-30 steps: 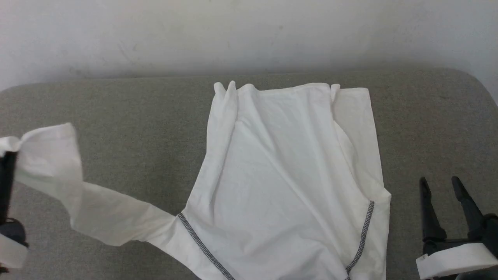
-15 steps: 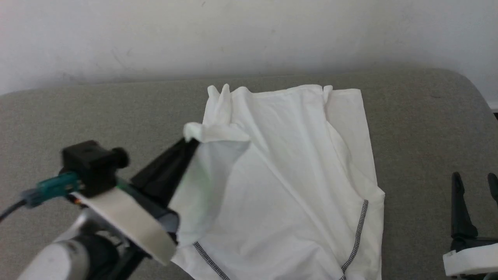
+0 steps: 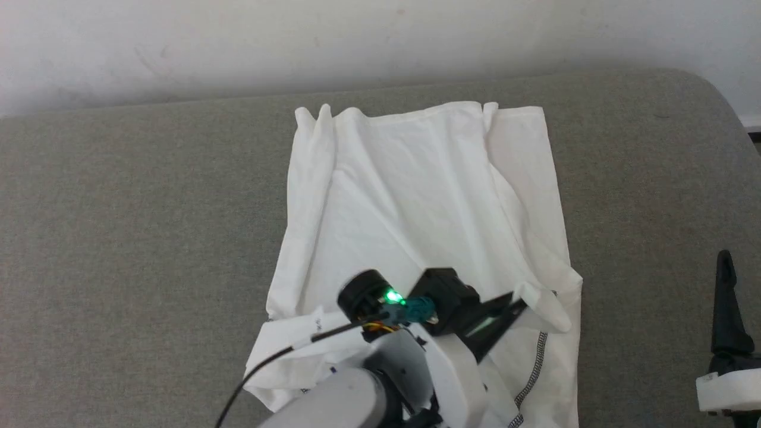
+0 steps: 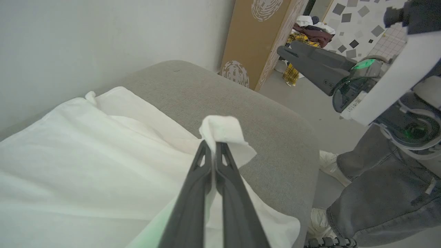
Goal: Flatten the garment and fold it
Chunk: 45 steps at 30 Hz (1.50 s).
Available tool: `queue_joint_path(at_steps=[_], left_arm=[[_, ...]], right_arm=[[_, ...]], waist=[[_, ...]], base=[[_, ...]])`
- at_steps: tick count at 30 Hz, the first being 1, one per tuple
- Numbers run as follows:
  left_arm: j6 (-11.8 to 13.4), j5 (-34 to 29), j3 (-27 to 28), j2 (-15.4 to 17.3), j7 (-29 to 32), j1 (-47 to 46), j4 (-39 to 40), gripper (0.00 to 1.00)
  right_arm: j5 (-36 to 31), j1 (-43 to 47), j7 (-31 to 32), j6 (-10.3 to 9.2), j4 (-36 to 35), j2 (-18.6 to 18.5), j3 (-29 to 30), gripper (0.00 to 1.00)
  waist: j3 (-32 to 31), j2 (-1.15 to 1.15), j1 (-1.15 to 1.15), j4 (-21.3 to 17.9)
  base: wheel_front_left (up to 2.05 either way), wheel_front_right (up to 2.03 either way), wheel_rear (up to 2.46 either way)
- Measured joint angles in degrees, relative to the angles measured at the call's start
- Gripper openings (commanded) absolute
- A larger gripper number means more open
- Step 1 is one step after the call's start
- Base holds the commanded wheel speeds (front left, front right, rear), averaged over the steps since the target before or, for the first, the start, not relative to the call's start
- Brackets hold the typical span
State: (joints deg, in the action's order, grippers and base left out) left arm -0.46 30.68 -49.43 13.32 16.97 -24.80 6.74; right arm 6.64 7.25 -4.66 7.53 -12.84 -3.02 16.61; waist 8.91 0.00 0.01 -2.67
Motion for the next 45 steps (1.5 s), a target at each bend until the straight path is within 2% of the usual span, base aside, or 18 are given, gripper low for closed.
queue_joint_path(at_steps=[3, 6, 16, 21, 22, 23, 24, 25, 30, 33, 35, 40, 45], left_arm=[[-0.1, -0.9, -2.3, -3.8, -2.4, 0.0, -5.6, 0.0], [-0.6, -2.8, -5.1, -6.1, -3.5, -0.2, -11.2, 0.0], [-2.0, -6.2, -11.2, -9.1, -3.9, -2.7, -30.3, 0.0], [-2.5, -6.0, -12.2, -10.4, -3.8, -4.9, -35.2, 0.02], [-2.5, -6.0, -12.4, -10.5, -4.0, -5.1, -35.6, 0.26], [-2.5, -5.7, -12.3, -10.6, -4.5, -5.3, -35.8, 0.84], [-2.5, -5.2, -12.3, -10.7, -4.8, -5.3, -35.9, 1.0], [-2.5, -4.8, -12.4, -10.7, -5.1, -5.3, -35.7, 1.0], [-3.5, -0.1, -12.0, -10.7, -5.0, -5.3, -31.3, 1.0], [-3.5, 2.2, -9.9, -10.5, -5.9, -5.3, -24.8, 1.0], [-2.7, 3.7, -7.1, -9.5, -7.0, -5.3, -19.2, 1.0], [3.3, 6.2, 2.3, -2.7, -10.8, -2.7, -4.2, 1.0], [10.8, 5.7, 13.9, 4.8, -20.8, 4.8, 6.1, 1.0]], right_arm=[[0.2, 0.0, -0.1, 0.0, 0.0, 0.0, 0.3, 1.0], [0.6, -0.2, -0.4, 0.0, 0.1, 0.0, 0.2, 1.0], [1.1, -1.8, -1.2, 0.0, 1.3, 0.0, -1.2, 1.0], [1.1, -2.3, -1.5, 0.0, 1.7, 0.0, -1.7, 1.0], [1.1, -2.3, -1.5, 0.0, 2.0, 0.0, -1.7, 1.0], [1.1, -2.3, -1.6, 0.0, 2.2, 0.0, -1.6, 1.0], [1.1, -2.3, -1.7, 0.0, 2.3, 0.0, -1.6, 1.0], [1.1, -2.3, -1.9, 0.0, 2.6, 0.0, -1.4, 1.0], [1.5, -2.3, -2.0, 0.0, 3.4, 0.0, -0.8, 1.0], [1.5, -2.3, -2.0, 0.0, 3.6, 0.0, -0.8, 1.0], [1.5, -2.2, -2.0, 0.0, 3.7, 0.0, -0.5, 1.0], [1.5, -2.1, -2.0, 0.0, 3.7, 0.0, -0.5, 1.0], [1.5, -1.7, -2.0, 0.0, 3.7, 0.0, -0.7, 1.0]], waist=[[1.1, 0.0, 0.0, -0.6], [2.1, 0.0, 0.0, -1.2], [4.9, 0.0, 0.0, -3.3], [5.6, 0.0, -0.01, -4.2], [5.6, 0.0, -0.01, -4.3], [5.6, 0.0, -0.01, -4.3], [5.6, 0.0, -0.02, -4.3], [5.5, 0.0, -0.01, -4.2], [5.0, 0.0, -0.01, -3.2], [4.3, 0.0, -0.01, -2.7], [3.9, 0.0, -0.01, -2.3], [2.8, 0.0, -0.01, -1.4], [1.7, 0.0, -0.01, -0.9]], base=[[0.0, 0.0, 0.0], [0.0, 0.0, 0.0], [0.0, 0.0, 0.0], [0.0, 0.0, 0.0], [0.0, 0.0, 0.0], [0.0, 0.0, 0.0], [0.0, 0.0, 0.0], [0.0, 0.0, 0.0], [0.0, 0.0, 0.0], [0.0, 0.0, 0.0], [0.0, 0.0, 0.0], [0.0, 0.0, 0.0], [0.0, 0.0, 0.0]])
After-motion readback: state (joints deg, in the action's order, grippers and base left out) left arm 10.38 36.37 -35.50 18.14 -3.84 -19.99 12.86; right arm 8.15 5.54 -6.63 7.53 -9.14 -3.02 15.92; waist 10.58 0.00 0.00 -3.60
